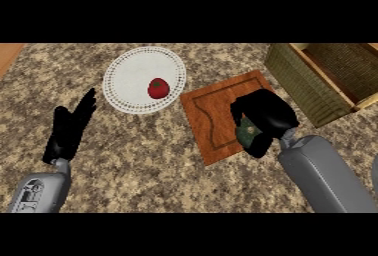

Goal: Pick the squash from the cutting board and place it in the basket

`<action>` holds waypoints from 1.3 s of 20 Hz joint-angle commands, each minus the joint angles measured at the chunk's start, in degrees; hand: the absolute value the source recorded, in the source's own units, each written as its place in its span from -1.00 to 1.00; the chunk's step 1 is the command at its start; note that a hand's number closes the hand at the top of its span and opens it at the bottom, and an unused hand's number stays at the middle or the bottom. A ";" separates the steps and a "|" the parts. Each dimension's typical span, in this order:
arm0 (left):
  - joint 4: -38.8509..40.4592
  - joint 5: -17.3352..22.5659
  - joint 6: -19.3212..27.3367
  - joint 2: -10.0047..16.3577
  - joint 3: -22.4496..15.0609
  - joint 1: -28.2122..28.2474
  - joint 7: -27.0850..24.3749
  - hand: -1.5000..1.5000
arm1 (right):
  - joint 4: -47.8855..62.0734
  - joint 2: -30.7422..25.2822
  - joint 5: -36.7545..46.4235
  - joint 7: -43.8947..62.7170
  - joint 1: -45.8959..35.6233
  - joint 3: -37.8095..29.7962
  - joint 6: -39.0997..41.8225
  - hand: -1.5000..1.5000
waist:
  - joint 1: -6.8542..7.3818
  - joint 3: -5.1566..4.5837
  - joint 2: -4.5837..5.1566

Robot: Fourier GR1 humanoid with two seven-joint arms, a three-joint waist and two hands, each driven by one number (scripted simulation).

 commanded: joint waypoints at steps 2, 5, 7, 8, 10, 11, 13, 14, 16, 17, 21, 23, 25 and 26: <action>-0.96 0.04 0.26 -0.01 0.37 0.50 0.70 0.00 | -9.23 11.58 -6.30 16.25 -3.37 -5.01 7.43 1.00 | -0.55 0.19 -0.15; -0.42 0.51 -0.74 0.67 0.85 -1.36 0.41 0.00 | -14.05 16.14 -10.70 21.33 -8.19 -10.21 8.11 1.00 | -0.67 0.21 -0.04; 0.80 -0.78 0.06 0.26 0.27 0.78 -1.70 0.00 | -15.38 16.61 -18.23 25.62 -10.26 -13.67 5.11 1.00 | -0.10 0.21 0.04; 0.25 -0.73 0.76 -0.32 0.30 0.50 -0.55 0.00 | -17.63 16.66 -19.37 28.00 -13.20 -16.07 5.36 1.00 | -0.28 0.22 -0.12; 1.52 0.53 -0.66 0.41 1.21 -0.73 -0.09 0.00 | -22.09 16.75 -21.75 34.45 -18.08 -19.50 7.24 1.00 | -1.11 0.19 -0.22; -0.73 -0.34 -0.13 0.31 0.45 -0.44 0.22 0.00 | -21.35 16.77 -23.24 37.49 -20.66 -20.37 5.98 1.00 | -0.16 0.22 -0.09; -0.10 -0.49 -0.34 -0.16 0.19 3.25 -3.44 0.00 | -23.60 16.34 -25.05 42.97 -26.65 -25.25 10.01 1.00 | -0.32 0.20 -0.17; -0.49 -0.78 0.68 -0.73 0.20 2.47 -1.99 0.00 | -24.06 15.90 -25.84 46.52 -30.61 -26.25 11.21 1.00 | -0.34 0.20 -0.22; -2.03 -0.42 -1.02 0.49 0.08 1.97 -0.08 0.00 | -23.73 14.83 -26.86 50.85 -35.09 -28.11 11.72 1.00 | -0.10 0.24 -0.03; -0.85 -2.01 1.92 -1.99 -0.77 1.84 -0.87 0.00 | -21.83 13.12 -29.30 51.50 -37.89 -31.24 12.76 1.00 | -0.18 0.23 0.11; -1.01 -0.94 -0.69 -0.61 -0.34 1.85 -1.08 0.00 | -11.99 10.83 -29.15 55.02 -49.98 -33.91 9.18 1.00 | 0.48 0.19 0.30; -1.47 -1.06 0.39 -1.23 -0.13 -1.98 3.19 0.00 | -8.20 6.98 -29.08 52.05 -50.97 -35.82 8.96 1.00 | 0.30 0.22 0.43; -3.66 -1.21 0.10 -0.80 -0.22 0.61 1.41 0.00 | -3.99 5.23 -26.90 51.34 -53.18 -35.93 7.09 1.00 | 0.83 0.22 0.43; 0.89 -0.67 -0.95 -0.35 0.85 0.90 -2.81 0.00 | -3.84 1.85 -28.32 50.05 -52.73 -37.02 10.36 1.00 | 0.29 0.20 0.54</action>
